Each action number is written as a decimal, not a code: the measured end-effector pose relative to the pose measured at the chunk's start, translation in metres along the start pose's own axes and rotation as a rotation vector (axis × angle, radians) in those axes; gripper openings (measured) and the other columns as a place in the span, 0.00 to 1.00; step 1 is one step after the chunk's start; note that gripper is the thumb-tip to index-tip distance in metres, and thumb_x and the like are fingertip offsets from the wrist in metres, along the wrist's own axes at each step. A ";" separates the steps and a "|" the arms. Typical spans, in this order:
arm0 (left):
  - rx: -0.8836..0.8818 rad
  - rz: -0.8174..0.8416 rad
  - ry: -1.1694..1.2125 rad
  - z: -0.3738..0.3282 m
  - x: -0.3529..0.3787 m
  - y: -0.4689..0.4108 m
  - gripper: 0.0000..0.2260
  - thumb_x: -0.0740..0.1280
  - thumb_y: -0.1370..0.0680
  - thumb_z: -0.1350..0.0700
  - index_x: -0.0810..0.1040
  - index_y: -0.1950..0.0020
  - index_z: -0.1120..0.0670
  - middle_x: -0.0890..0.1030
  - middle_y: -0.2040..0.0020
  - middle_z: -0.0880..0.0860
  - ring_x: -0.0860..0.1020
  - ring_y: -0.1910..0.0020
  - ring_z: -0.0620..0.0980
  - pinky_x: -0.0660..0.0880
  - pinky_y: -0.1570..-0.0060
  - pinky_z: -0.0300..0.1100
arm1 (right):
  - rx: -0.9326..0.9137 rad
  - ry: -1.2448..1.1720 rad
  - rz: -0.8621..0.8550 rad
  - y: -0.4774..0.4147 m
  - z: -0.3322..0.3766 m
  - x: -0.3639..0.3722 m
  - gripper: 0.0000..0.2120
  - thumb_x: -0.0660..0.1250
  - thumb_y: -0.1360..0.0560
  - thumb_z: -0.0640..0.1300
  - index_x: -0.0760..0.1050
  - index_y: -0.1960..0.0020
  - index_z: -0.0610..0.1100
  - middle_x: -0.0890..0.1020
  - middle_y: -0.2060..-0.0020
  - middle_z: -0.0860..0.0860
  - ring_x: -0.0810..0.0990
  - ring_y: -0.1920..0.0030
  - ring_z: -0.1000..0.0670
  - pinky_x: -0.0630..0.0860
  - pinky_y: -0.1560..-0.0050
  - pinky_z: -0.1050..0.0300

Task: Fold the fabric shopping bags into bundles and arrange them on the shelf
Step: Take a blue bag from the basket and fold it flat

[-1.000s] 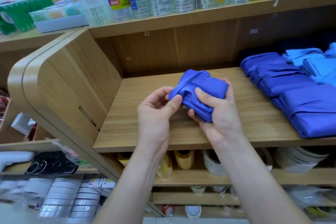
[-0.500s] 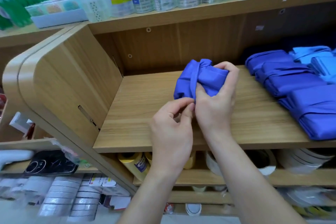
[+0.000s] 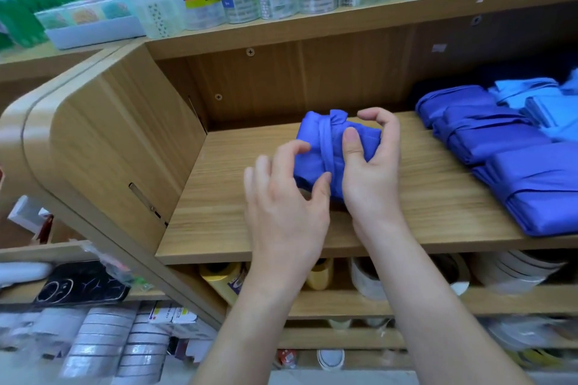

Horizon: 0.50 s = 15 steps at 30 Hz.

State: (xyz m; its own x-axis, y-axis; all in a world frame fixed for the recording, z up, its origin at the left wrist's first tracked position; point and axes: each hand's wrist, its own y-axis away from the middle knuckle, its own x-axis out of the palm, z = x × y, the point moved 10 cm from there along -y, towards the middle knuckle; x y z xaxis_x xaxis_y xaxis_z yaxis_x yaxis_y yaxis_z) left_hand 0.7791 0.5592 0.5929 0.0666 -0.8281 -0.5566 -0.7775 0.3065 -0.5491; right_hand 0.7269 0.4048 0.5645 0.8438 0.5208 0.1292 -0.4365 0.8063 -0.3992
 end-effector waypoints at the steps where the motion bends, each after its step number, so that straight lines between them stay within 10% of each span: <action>1: -0.043 0.026 -0.028 0.006 0.001 -0.003 0.23 0.75 0.29 0.51 0.72 0.36 0.45 0.73 0.52 0.45 0.69 0.52 0.47 0.64 0.52 0.36 | -0.060 0.038 0.023 0.001 0.008 -0.001 0.09 0.62 0.20 0.38 0.69 0.43 0.49 0.73 0.58 0.70 0.72 0.60 0.62 0.70 0.53 0.67; 6: -0.314 0.454 0.498 0.024 0.033 -0.008 0.35 0.77 0.33 0.64 0.69 0.30 0.48 0.82 0.44 0.49 0.81 0.45 0.47 0.77 0.41 0.49 | -0.165 0.113 0.188 0.012 0.028 0.002 0.12 0.60 0.18 0.37 0.65 0.38 0.48 0.73 0.63 0.68 0.72 0.64 0.63 0.68 0.57 0.72; 15: -0.384 0.489 0.655 0.021 0.055 0.009 0.35 0.79 0.42 0.66 0.72 0.39 0.47 0.82 0.47 0.49 0.81 0.47 0.47 0.79 0.44 0.46 | 0.103 0.222 0.166 0.006 0.004 -0.012 0.10 0.57 0.17 0.49 0.71 0.56 0.50 0.74 0.67 0.60 0.71 0.64 0.60 0.69 0.59 0.61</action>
State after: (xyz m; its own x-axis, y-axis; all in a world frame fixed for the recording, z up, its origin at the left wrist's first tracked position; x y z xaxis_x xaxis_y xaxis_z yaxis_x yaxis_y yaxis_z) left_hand 0.7893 0.5262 0.5442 -0.6041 -0.7841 -0.1423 -0.7888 0.6138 -0.0335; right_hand 0.7128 0.4050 0.5640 0.8009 0.5830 -0.1363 -0.5941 0.7452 -0.3029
